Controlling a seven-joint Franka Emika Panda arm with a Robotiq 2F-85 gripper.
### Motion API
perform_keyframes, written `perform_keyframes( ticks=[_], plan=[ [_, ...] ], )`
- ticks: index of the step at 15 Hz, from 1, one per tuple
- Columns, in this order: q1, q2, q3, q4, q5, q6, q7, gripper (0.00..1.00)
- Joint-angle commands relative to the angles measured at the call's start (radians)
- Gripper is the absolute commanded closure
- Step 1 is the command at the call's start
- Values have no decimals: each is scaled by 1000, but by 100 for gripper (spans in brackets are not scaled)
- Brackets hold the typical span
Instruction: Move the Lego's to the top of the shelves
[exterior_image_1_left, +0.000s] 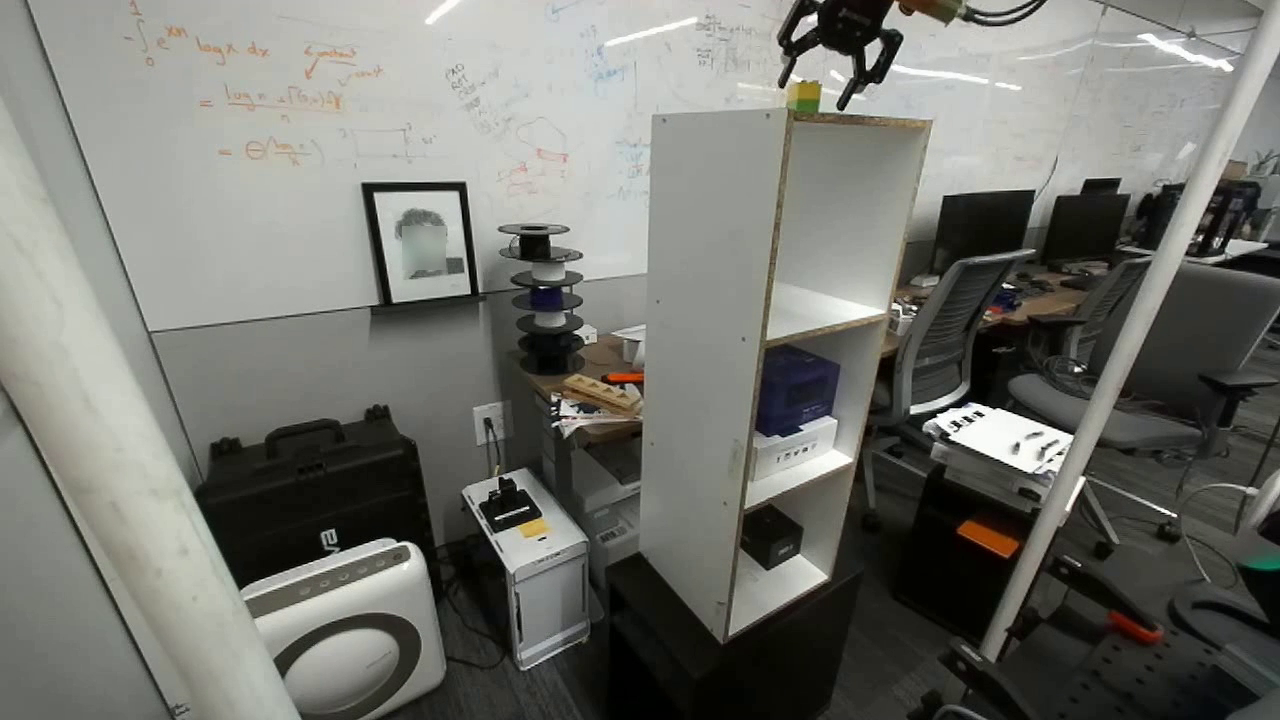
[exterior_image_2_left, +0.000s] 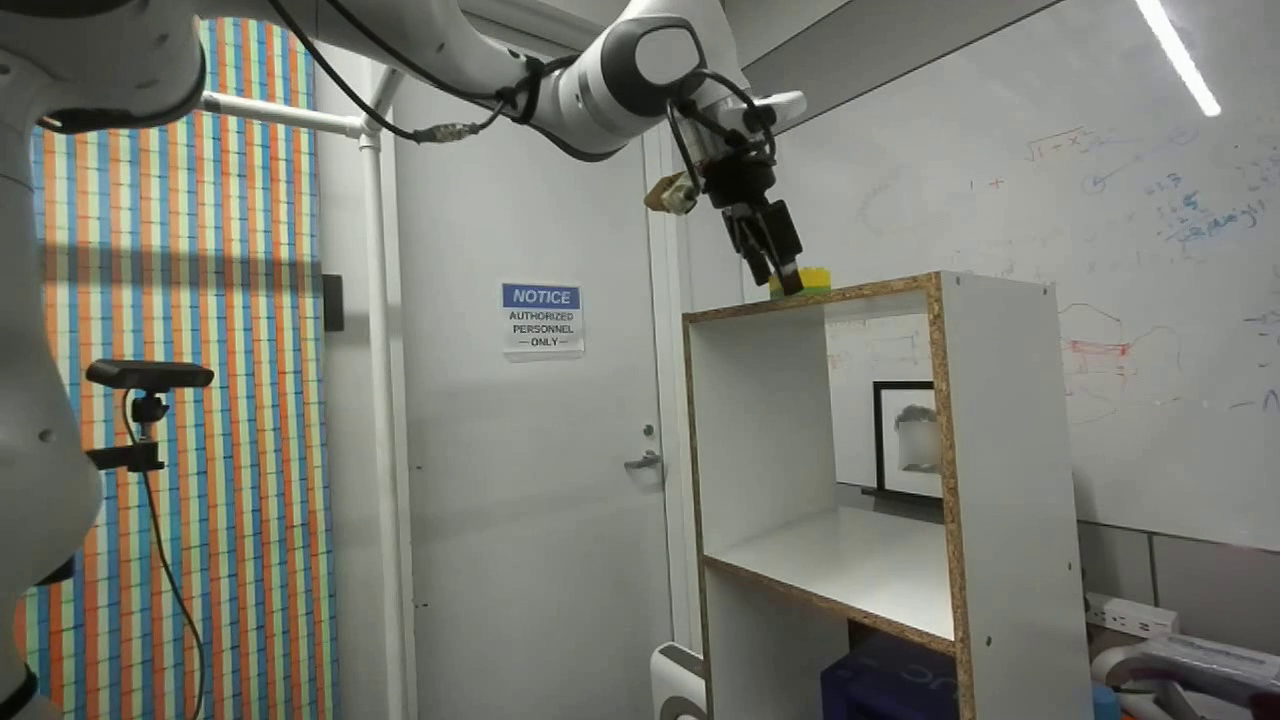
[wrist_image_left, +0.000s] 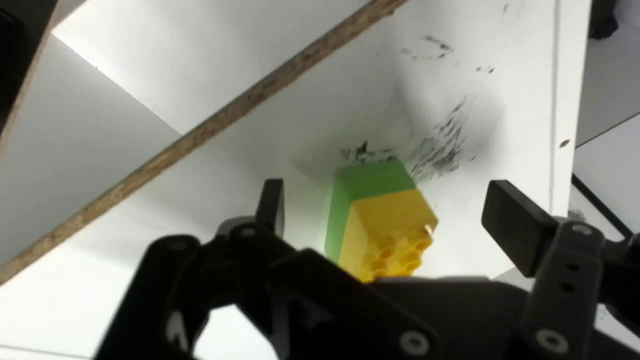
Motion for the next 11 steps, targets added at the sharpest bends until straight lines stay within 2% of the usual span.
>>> perform_keyframes(
  ticks=[1,3,5,8,9,10,11],
  plan=[
    [41,-94,-12,-12,65,-173,-60,0],
    [57,-159,-9,-59,85,-281,-92,0],
    [67,-208,-11,-88,108,-445,-116,1],
    [70,-255,-7,-169,96,-630,-122,0],
    [68,-265,-10,-206,106,-677,-121,0],
    [62,-225,-1,-135,86,-629,-101,0],
    [62,-234,0,-165,87,-657,-103,0]
  ],
)
